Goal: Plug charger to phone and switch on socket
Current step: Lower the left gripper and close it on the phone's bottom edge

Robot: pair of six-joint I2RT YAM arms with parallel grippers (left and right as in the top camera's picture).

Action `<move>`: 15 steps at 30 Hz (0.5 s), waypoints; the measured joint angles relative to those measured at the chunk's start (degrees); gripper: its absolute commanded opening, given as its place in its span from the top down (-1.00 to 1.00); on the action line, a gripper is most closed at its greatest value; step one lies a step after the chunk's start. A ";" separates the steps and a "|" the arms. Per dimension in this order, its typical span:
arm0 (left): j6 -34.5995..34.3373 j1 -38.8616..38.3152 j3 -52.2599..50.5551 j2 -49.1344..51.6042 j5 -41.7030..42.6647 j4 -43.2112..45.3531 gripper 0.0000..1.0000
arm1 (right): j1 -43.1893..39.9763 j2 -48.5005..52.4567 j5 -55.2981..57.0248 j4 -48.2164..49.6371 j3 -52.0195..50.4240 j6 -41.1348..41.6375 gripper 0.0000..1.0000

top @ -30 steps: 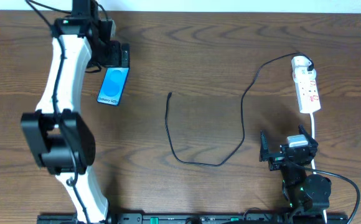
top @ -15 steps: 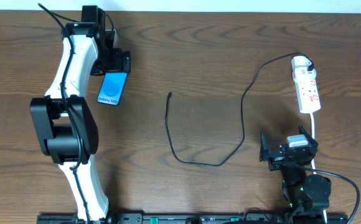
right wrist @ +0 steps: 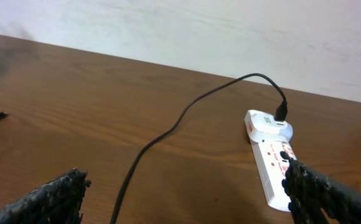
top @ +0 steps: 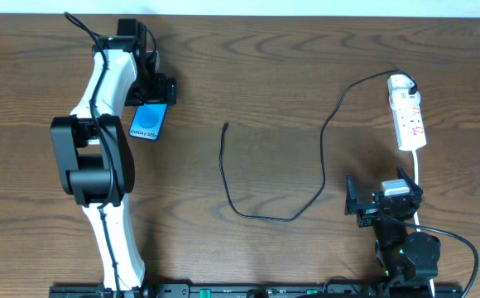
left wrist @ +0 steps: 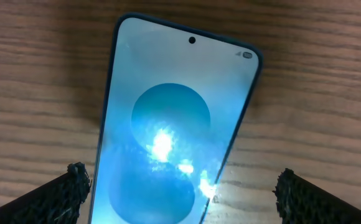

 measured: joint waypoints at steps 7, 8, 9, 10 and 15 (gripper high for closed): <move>0.02 0.00 0.00 1.42 -0.90 0.37 -0.95 | 0.00 0.00 0.00 0.00 0.00 -0.02 -0.99; 0.02 0.00 0.00 1.88 -0.94 0.37 -0.96 | 0.00 0.00 0.00 0.00 0.00 0.00 -0.98; 0.02 0.00 0.00 2.32 -0.96 0.37 -0.95 | 0.00 0.00 0.00 0.00 0.02 -0.02 -0.99; 0.02 0.00 0.00 2.82 -1.05 0.39 -0.96 | 0.00 0.00 0.00 0.00 0.00 0.00 -0.99; 0.04 0.00 0.00 3.43 -1.49 0.85 -0.96 | 0.00 0.00 0.00 0.00 0.02 0.00 -0.99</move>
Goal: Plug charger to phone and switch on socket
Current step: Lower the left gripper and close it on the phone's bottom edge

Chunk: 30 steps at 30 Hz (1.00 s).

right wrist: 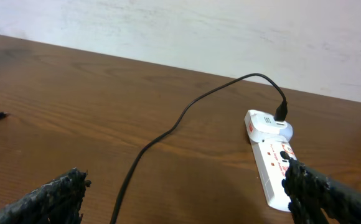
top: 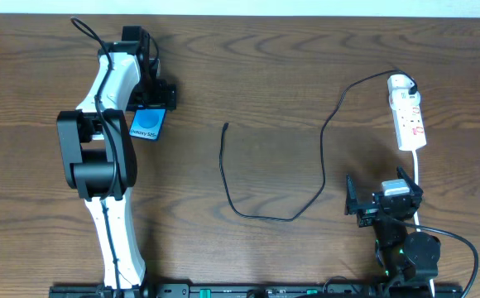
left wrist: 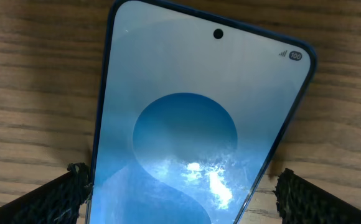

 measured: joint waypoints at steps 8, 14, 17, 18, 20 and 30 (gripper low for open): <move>0.90 0.00 0.00 0.33 -0.04 0.09 -0.95 | 0.00 0.00 0.00 0.00 -0.02 0.00 -0.98; 1.49 0.04 0.17 1.03 0.20 -0.09 -0.97 | 0.00 0.00 0.00 0.00 -0.02 0.00 -0.98; 1.55 0.04 0.17 1.05 0.20 -0.13 -0.90 | 0.00 0.00 0.00 0.00 -0.02 0.00 -0.99; 1.62 0.04 0.17 1.05 0.20 -0.13 -0.87 | 0.00 0.00 0.00 0.00 -0.02 0.00 -0.99; 1.68 0.04 0.17 1.05 0.20 -0.20 -0.86 | 0.00 0.00 0.00 0.00 -0.02 -0.02 -0.99; -4.33 0.04 0.17 1.05 0.17 -0.50 -0.84 | 0.00 0.00 0.00 0.00 -0.02 -0.02 -0.98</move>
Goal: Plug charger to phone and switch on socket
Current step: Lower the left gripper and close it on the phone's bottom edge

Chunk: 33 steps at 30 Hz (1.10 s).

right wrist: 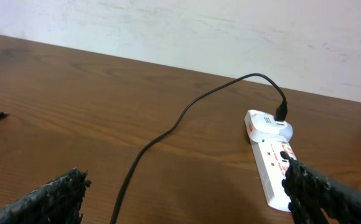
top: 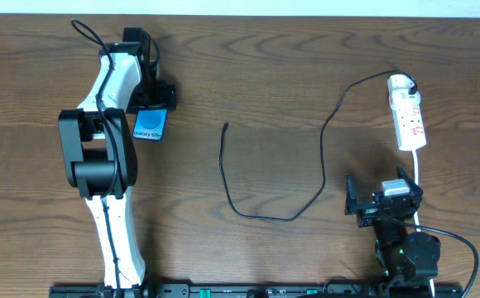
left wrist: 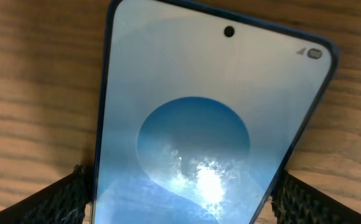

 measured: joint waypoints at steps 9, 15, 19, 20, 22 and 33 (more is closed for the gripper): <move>-11.98 0.00 0.02 0.00 0.76 -3.06 -0.64 | 0.00 0.00 0.00 0.00 0.02 0.00 -0.98; -16.81 0.09 0.24 0.00 2.82 -4.09 -0.65 | 0.00 0.00 0.00 0.00 0.00 0.00 -0.98; -17.68 -0.07 0.24 0.00 3.28 -4.17 -0.65 | 0.00 0.00 0.00 0.00 0.00 0.00 -0.98; -17.51 -0.15 0.24 0.00 3.28 -4.20 -0.65 | 0.02 0.00 0.00 0.00 0.00 0.02 -0.99; -16.48 -0.37 0.24 0.00 3.30 -4.31 -0.65 | 0.00 0.00 0.00 0.00 0.00 0.00 -0.99; -4.94 -1.68 0.24 0.00 3.32 -4.39 -0.66 | 0.00 0.00 0.00 0.00 0.00 0.02 -0.98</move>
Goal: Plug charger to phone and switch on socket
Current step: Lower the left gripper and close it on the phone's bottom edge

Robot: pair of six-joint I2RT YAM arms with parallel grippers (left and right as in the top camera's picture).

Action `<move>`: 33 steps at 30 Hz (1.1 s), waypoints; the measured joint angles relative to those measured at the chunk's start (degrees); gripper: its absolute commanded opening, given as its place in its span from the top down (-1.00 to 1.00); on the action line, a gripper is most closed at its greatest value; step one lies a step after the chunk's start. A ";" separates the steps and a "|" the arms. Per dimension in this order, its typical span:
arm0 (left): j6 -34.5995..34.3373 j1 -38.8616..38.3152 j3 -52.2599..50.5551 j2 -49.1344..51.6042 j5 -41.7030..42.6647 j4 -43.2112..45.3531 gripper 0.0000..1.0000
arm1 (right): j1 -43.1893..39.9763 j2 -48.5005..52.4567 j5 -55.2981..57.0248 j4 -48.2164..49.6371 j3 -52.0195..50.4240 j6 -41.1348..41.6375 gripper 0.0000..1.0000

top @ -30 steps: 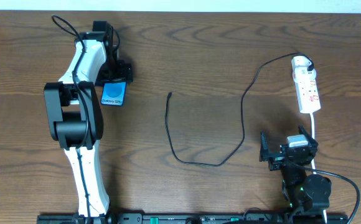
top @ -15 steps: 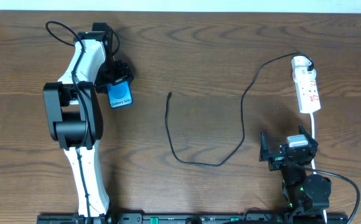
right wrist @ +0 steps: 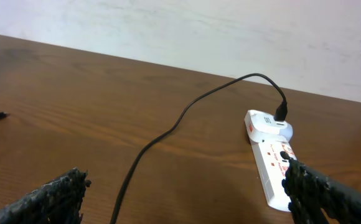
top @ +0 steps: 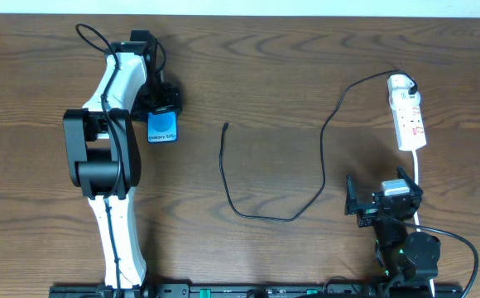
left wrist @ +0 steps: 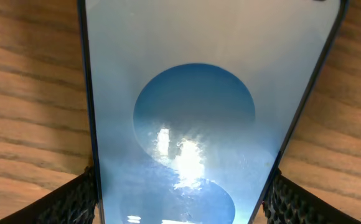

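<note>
The phone (top: 163,129), blue-screened, is at the far left of the table and fills the left wrist view (left wrist: 187,112). My left gripper (top: 162,108) is shut on it, its black fingers (left wrist: 75,199) pressed against both long edges. The black charger cable (top: 323,132) runs from the adapter in the white power strip (top: 409,116) in a loop to its free plug end (top: 226,126), right of the phone. My right gripper (top: 385,203) stands open near the front right, holding nothing (right wrist: 187,199). The power strip (right wrist: 271,162) lies ahead of it.
The left arm's white links (top: 99,149) stretch from the front edge up over the left side of the wooden table (top: 265,66). The strip's white lead (top: 418,178) runs down past the right arm's base.
The phone, gripped by my left gripper, now sits a little further right, nearer the cable's free end, and stands straighter. It fills more of the wrist view. The right arm has not moved.
My left gripper first hung open over the phone with room on both sides. Then it was lower, its fingers near the phone's edges. Then the fingers were against the edges, and now the phone has shifted right in that grip.
</note>
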 measured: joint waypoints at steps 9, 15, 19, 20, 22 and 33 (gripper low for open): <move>5.01 -0.11 -0.07 -0.02 0.17 1.99 -0.68 | 0.00 0.00 0.00 0.00 0.00 0.00 -0.99; 5.38 -0.17 -1.84 -0.87 0.15 5.57 -0.68 | 0.00 0.00 0.00 -0.02 0.00 -0.02 -0.99; 5.16 -0.22 -2.82 -1.31 0.13 8.33 -0.68 | 0.02 0.00 0.00 0.00 0.00 -0.02 -0.99; 5.14 -0.22 -2.99 -1.40 0.13 8.70 -0.68 | 0.00 0.00 0.00 0.00 0.00 0.00 -0.99; 5.01 -0.22 -3.13 -1.44 0.13 9.14 -0.68 | 0.02 0.00 0.00 0.00 0.00 0.00 -0.99; 5.01 -0.24 -6.21 -2.93 0.07 13.27 -0.69 | 0.00 0.00 0.00 0.00 0.00 0.00 -0.98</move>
